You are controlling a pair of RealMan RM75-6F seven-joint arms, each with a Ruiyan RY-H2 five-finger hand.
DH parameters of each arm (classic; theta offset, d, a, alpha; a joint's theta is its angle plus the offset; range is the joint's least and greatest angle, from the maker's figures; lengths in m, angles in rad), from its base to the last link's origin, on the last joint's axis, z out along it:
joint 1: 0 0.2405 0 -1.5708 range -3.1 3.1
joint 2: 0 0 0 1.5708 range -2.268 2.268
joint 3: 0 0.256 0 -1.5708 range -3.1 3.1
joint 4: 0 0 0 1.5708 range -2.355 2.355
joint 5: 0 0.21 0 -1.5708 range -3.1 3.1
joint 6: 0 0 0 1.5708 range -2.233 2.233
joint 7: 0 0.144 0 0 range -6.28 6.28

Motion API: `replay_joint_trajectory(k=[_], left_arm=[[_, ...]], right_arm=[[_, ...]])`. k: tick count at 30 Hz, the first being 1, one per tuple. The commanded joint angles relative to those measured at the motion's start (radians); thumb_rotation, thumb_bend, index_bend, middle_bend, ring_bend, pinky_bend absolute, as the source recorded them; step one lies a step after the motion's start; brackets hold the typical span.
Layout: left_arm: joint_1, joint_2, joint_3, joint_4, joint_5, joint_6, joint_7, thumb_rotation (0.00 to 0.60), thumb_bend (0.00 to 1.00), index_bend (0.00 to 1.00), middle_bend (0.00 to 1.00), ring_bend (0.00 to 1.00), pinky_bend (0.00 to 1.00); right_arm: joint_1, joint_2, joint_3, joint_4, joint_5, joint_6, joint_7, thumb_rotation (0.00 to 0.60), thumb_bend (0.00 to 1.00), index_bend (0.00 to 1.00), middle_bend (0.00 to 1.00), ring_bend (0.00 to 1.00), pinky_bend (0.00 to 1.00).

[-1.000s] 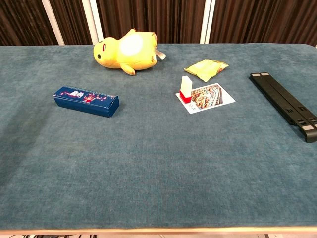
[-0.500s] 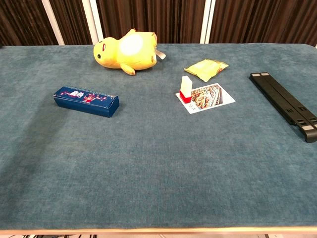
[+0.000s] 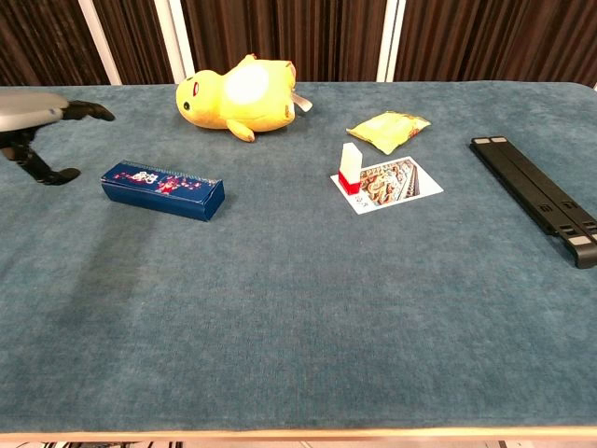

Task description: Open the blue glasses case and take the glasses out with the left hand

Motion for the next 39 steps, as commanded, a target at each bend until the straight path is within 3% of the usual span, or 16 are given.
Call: replay_joint_trajectory(k=[1,10,27,39], left_arm=[[-0.043,-0.022,0.009,0.031,-0.057,-0.038,0.029,0.600,0.45,0.00,0.05,0.00,0.01],[-0.121,-0.064,0.040,0.087,-0.166,-0.079,0.058,0.600,0.47,0.00,0.07,0.00,0.01],[-0.161,-0.050,0.101,0.057,-0.224,-0.060,0.041,0.600,0.47,0.00,0.19,0.00,0.01],[-0.148,-0.051,0.106,0.036,-0.192,0.000,-0.017,0.600,0.40,0.00,0.13,0.00,0.01]], right_arm=[[0.000,0.001,0.000,-0.002,0.002,-0.002,0.000,0.600,0.13,0.00,0.00,0.00,0.20],[0.000,0.004,0.000,-0.005,0.005,-0.004,-0.001,0.600,0.14,0.00,0.00,0.00,0.20],[-0.002,0.006,-0.001,-0.008,0.004,-0.001,-0.005,0.600,0.14,0.00,0.00,0.00,0.20],[-0.002,0.007,-0.001,-0.011,0.004,-0.002,-0.006,0.600,0.14,0.00,0.00,0.00,0.20]])
